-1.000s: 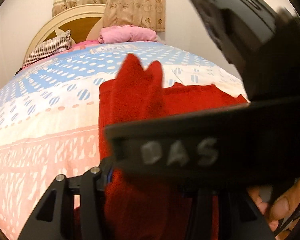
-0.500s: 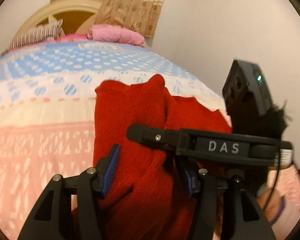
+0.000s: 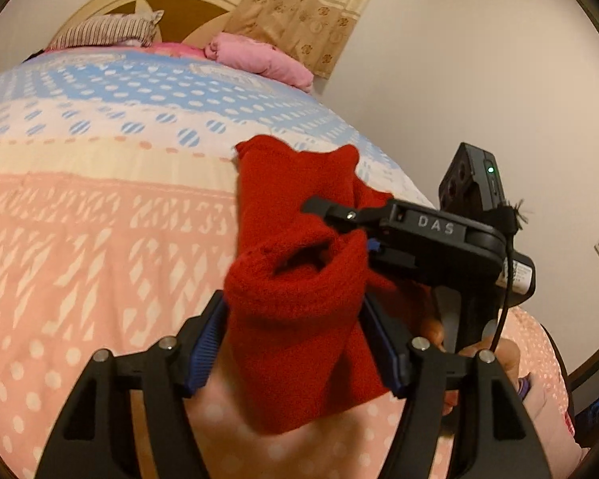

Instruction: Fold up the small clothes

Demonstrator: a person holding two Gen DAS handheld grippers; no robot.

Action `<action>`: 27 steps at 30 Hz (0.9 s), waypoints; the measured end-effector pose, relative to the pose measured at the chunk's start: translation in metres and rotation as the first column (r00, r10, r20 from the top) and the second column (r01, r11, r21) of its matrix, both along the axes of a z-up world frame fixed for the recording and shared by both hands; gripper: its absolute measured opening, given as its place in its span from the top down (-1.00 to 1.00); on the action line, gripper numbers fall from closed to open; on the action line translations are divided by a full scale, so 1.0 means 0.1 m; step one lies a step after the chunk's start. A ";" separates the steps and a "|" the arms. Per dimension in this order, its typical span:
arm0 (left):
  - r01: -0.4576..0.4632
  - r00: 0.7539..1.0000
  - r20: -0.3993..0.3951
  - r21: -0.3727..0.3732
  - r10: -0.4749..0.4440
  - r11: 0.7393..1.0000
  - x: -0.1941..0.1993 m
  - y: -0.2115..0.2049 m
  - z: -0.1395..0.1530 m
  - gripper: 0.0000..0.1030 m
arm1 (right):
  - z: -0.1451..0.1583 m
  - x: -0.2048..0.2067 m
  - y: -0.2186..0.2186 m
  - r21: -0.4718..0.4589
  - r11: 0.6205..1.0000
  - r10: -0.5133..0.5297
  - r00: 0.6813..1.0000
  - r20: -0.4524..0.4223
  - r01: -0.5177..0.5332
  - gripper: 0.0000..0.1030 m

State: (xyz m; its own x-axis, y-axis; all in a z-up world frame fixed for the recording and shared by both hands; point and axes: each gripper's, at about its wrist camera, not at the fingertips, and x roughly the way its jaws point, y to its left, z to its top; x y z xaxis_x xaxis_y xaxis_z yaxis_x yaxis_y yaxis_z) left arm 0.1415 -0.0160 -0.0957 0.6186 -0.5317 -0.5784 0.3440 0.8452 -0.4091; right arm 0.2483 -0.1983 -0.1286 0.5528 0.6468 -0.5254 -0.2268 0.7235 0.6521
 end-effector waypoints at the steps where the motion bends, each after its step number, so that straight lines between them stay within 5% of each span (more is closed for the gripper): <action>1: -0.008 1.000 0.011 -0.003 0.008 1.000 0.06 -0.02 0.01 -0.33 | 0.00 0.00 -0.01 0.004 1.000 0.000 1.000 0.000 0.000 0.34; 5: -0.013 0.998 0.053 -0.029 0.015 0.999 0.24 -0.10 0.06 -0.33 | -0.02 0.01 -0.06 0.035 0.999 0.000 1.000 -0.002 0.000 0.34; 7: 0.006 0.997 0.074 -0.041 -0.003 0.999 0.28 -0.16 0.08 -0.16 | -0.03 0.00 -0.08 0.052 0.999 0.001 1.000 -0.003 -0.001 0.30; 9: 0.035 0.995 0.092 -0.030 -0.032 0.999 0.28 -0.23 0.10 0.45 | -0.03 0.00 -0.12 0.068 0.998 -0.007 1.000 -0.005 0.007 0.29; 12: 0.039 0.993 0.113 -0.002 -0.039 0.999 0.25 -0.28 0.11 0.46 | -0.03 -0.02 -0.21 0.116 0.993 -0.017 1.000 -0.002 0.018 0.24; 17: 0.027 0.994 0.107 -0.016 -0.025 1.000 0.28 -0.25 0.10 0.57 | 0.08 -0.11 -0.10 0.016 1.000 -0.014 0.999 0.041 0.013 0.04; 22: 0.052 0.991 0.123 0.021 -0.054 0.998 0.26 -0.35 0.11 0.57 | 0.16 -0.16 -0.16 0.024 0.999 -0.040 0.997 0.069 0.038 -0.44; 25: 0.049 0.991 0.121 0.039 -0.054 0.998 0.27 -0.41 0.12 0.57 | 0.13 -0.11 -0.17 0.014 0.998 -0.059 0.996 0.061 0.058 -0.38; 26: 0.044 0.992 0.119 0.044 -0.049 0.998 0.27 -0.41 0.12 0.57 | 0.11 -0.09 -0.15 -0.012 0.997 -0.070 0.996 0.054 0.070 -0.24; 27: 0.040 0.992 0.117 0.047 -0.045 0.998 0.27 -0.42 0.12 0.58 | 0.10 -0.08 -0.13 -0.034 0.996 -0.078 0.996 0.049 0.080 0.22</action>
